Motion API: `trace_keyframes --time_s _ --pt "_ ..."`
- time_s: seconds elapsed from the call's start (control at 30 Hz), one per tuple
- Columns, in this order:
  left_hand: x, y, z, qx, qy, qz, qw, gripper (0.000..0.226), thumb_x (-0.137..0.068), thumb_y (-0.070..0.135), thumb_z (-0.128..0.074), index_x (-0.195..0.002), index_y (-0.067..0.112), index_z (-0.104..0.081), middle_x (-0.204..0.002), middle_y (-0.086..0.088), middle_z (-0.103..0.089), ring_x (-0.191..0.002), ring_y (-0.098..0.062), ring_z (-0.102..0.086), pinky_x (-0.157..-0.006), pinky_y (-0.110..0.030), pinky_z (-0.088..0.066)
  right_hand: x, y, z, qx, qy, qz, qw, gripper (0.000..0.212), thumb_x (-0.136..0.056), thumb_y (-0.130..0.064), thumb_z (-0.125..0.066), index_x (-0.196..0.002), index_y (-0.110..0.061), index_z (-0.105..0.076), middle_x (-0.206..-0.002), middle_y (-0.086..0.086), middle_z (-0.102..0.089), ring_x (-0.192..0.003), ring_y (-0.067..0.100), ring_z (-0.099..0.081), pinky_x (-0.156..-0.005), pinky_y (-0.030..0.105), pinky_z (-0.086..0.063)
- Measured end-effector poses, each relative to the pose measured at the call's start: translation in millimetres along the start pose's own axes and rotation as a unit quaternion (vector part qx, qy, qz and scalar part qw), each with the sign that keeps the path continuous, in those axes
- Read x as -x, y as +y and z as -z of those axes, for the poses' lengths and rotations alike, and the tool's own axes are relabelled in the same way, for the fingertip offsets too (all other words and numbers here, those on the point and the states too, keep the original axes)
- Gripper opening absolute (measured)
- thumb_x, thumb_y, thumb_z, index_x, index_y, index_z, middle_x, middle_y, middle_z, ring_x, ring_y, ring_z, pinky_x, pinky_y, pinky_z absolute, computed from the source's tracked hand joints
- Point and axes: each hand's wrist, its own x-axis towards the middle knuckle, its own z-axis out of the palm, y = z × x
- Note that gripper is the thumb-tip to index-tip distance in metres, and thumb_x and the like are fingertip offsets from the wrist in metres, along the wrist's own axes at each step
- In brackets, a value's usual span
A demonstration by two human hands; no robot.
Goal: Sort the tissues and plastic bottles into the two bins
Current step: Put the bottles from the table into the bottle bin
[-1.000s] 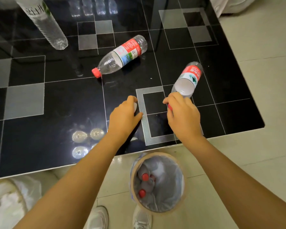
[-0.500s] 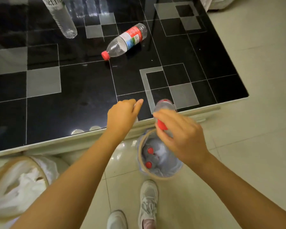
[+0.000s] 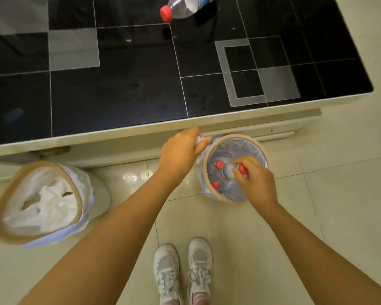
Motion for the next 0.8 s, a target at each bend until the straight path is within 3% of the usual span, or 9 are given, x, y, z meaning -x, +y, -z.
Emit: trace_keyframes --time_s 0.07,0.17,0.27,0.43,0.53,0.63,0.73,0.8 --pt "3 -10 -10 0.007 -0.006 -0.002 1.0 0.036 -0.095 0.049 -0.046 -0.091 0.015 -0.052 -0.086 -0.002 -0.059 -0.074 -0.025 -0.053 -0.059 -0.031 -0.035 -8 5 -4 0.006 0.036 -0.018 0.999 0.002 -0.085 -0.013 -0.064 -0.087 -0.014 -0.065 -0.089 0.003 -0.064 -0.069 0.01 -0.048 -0.058 0.011 -0.032" --pt "9 -22 -21 0.001 -0.009 -0.001 1.0 0.041 -0.095 0.051 -0.044 -0.097 0.011 -0.056 -0.089 -0.006 -0.063 -0.076 -0.028 -0.059 -0.065 -0.038 -0.049 -19 5 -7 0.11 0.081 0.017 0.99 0.005 -0.084 -0.017 -0.061 -0.08 -0.018 -0.064 -0.082 0.0 -0.064 -0.066 0.02 -0.054 -0.053 0.026 -0.034" --pt "11 -31 -28 0.006 -0.008 0.015 1.0 0.042 -0.096 0.051 -0.043 -0.097 0.011 -0.057 -0.088 -0.006 -0.063 -0.075 -0.028 -0.059 -0.064 -0.037 -0.049 -25 15 -7 0.129 0.086 0.009 0.988 0.005 -0.08 -0.014 -0.062 -0.082 -0.018 -0.064 -0.084 0.003 -0.065 -0.071 0.027 -0.059 -0.054 0.03 -0.039" --pt "7 -42 -38 -0.001 -0.014 0.033 0.999 0.039 -0.097 0.048 -0.044 -0.1 0.011 -0.058 -0.089 -0.007 -0.065 -0.076 -0.027 -0.059 -0.064 -0.036 -0.048 -34 52 -28 0.05 -0.035 -0.068 0.996 0.014 -0.086 -0.008 -0.06 -0.097 -0.013 -0.067 -0.099 0.005 -0.067 -0.085 0.023 -0.059 -0.064 0.021 -0.029" --pt "5 -52 -44 0.0 -0.009 0.041 0.999 0.04 -0.097 0.048 -0.044 -0.102 0.011 -0.058 -0.089 -0.007 -0.065 -0.077 -0.027 -0.059 -0.064 -0.035 -0.048 -44 70 -53 0.01 -0.107 -0.118 0.987 0.018 -0.089 -0.005 -0.055 -0.103 -0.01 -0.065 -0.105 0.011 -0.067 -0.097 0.029 -0.06 -0.076 0.027 -0.038" --pt "9 -61 -47 0.003 -0.009 0.06 0.998 0.038 -0.097 0.047 -0.045 -0.1 0.011 -0.058 -0.087 -0.007 -0.064 -0.075 -0.026 -0.059 -0.06 -0.032 -0.045 -48 72 -67 -0.006 -0.155 -0.16 0.975 0.027 -0.092 -0.002 -0.05 -0.116 -0.006 -0.062 -0.12 0.014 -0.062 -0.112 0.031 -0.055 -0.082 0.022 -0.034" --pt "14 -65 -45 0.011 -0.009 0.076 0.997 0.033 -0.097 0.043 -0.045 -0.101 0.013 -0.058 -0.091 -0.005 -0.063 -0.077 -0.023 -0.058 -0.061 -0.029 -0.04 -46 60 -72 -0.045 -0.164 -0.165 0.972 0.03 -0.093 -0.007 -0.052 -0.122 -0.011 -0.059 -0.127 0.009 -0.06 -0.119 0.028 -0.052 -0.093 0.028 -0.038" --pt "17 -68 -40 0.01 -0.003 0.082 0.997 0.03 -0.098 0.041 -0.046 -0.103 0.014 -0.058 -0.093 -0.005 -0.063 -0.078 -0.023 -0.058 -0.064 -0.031 -0.045 -43 43 -72 -0.035 -0.151 -0.135 0.979 0.024 -0.092 -0.015 -0.056 -0.115 -0.021 -0.062 -0.117 0.004 -0.065 -0.107 0.024 -0.058 -0.091 0.034 -0.045"
